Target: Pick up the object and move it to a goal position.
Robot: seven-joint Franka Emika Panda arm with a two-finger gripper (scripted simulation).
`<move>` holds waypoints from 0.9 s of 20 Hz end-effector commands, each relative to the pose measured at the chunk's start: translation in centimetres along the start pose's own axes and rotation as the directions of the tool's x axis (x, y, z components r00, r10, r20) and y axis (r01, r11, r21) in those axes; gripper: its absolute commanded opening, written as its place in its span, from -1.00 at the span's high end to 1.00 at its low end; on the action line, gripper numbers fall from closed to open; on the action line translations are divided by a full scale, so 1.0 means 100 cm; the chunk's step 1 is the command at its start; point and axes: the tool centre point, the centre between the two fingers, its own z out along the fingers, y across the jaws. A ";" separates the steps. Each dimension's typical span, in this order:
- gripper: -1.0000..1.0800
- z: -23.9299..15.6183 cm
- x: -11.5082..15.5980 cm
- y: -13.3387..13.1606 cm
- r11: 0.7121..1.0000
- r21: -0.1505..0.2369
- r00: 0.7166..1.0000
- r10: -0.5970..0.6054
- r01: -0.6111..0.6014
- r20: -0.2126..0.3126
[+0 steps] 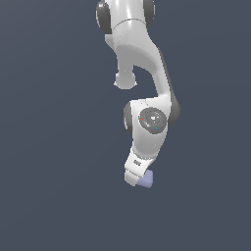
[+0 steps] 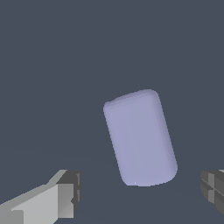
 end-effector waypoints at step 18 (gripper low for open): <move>-0.92 0.027 0.012 0.018 0.966 0.004 0.966 -0.260 0.260 -0.008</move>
